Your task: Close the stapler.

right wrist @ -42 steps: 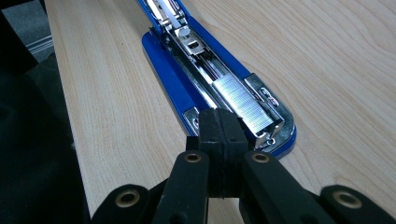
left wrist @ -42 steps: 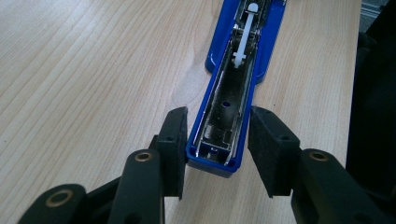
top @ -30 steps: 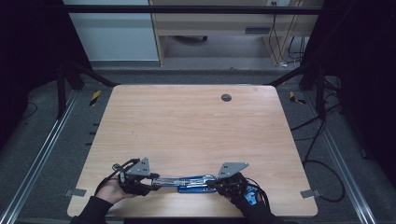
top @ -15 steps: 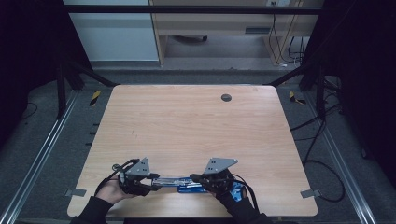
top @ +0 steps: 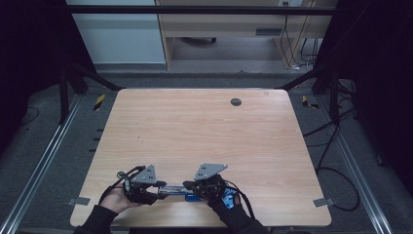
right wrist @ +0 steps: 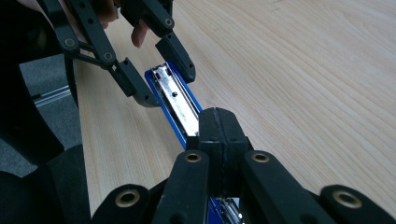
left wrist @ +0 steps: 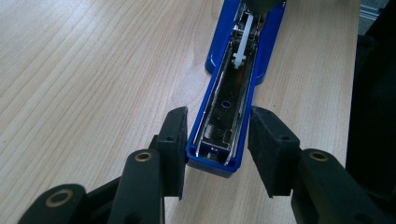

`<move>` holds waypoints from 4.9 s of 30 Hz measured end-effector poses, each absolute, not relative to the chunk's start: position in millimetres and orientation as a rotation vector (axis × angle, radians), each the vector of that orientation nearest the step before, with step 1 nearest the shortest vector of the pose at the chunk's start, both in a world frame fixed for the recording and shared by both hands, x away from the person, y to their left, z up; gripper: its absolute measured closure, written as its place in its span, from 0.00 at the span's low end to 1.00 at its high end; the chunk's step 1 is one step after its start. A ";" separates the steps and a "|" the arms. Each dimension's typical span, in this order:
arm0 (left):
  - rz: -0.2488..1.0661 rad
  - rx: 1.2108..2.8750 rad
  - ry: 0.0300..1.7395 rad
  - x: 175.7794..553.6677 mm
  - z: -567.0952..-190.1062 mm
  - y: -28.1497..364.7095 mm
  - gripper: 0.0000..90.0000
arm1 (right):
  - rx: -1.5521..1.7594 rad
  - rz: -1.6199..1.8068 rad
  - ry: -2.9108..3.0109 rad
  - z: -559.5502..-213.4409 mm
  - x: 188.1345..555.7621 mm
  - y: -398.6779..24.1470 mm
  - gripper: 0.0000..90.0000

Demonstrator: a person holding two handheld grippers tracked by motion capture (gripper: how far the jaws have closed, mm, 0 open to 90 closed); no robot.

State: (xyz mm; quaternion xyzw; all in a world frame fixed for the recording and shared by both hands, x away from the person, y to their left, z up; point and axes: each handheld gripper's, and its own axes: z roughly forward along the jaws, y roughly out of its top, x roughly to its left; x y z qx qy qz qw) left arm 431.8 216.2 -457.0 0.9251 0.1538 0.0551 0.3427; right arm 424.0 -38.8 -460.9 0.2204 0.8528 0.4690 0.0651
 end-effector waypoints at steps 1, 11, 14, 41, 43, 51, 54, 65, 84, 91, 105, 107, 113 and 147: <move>0.144 2.405 0.400 431.7 -457.0 216.2 0.64 | 0.663 1.408 2.578 -461.6 424.0 -38.0 1.00; 0.144 2.402 0.402 431.6 -457.1 216.3 0.64 | 0.656 1.392 2.594 -464.7 422.2 -32.1 1.00; 0.142 2.400 0.401 431.4 -457.1 216.5 0.64 | 0.653 1.383 2.599 -465.3 421.5 -29.0 1.00; 0.135 2.361 0.432 431.0 -455.5 219.6 0.64 | 0.658 1.356 2.610 -472.0 423.3 -10.9 1.00; 0.137 2.344 0.436 430.3 -453.3 221.6 0.64 | 0.659 1.357 2.609 -472.1 423.7 -10.9 1.00; 0.209 2.221 0.494 427.2 -435.0 240.8 0.62 | 0.656 1.348 2.613 -473.0 423.9 -10.4 1.00; 0.264 2.156 0.563 429.3 -430.9 250.7 0.62 | 0.656 1.349 2.615 -473.0 424.1 -10.5 1.00; 0.413 2.023 0.818 437.1 -443.7 265.6 0.61 | 0.662 1.349 2.622 -472.2 424.4 -11.5 1.00; 0.467 2.046 0.866 432.0 -459.4 263.7 0.62 | 0.679 1.385 2.604 -464.8 423.9 -22.1 1.00; 0.468 2.051 0.864 431.7 -460.1 263.8 0.62 | 0.681 1.394 2.596 -463.1 423.0 -25.0 1.00; 0.460 2.059 0.864 431.7 -461.2 263.7 0.62 | 0.694 1.424 2.576 -457.8 421.0 -38.7 1.00; 0.460 2.057 0.865 431.6 -461.2 263.7 0.62 | 0.688 1.422 2.576 -457.2 420.5 -40.0 1.00; 0.460 2.057 0.865 431.6 -461.4 263.8 0.62 | 0.698 1.436 2.567 -455.0 419.9 -47.1 1.00; 0.478 2.048 0.889 430.8 -461.8 266.6 0.59 | 0.757 1.462 2.480 -443.5 420.4 -86.2 1.00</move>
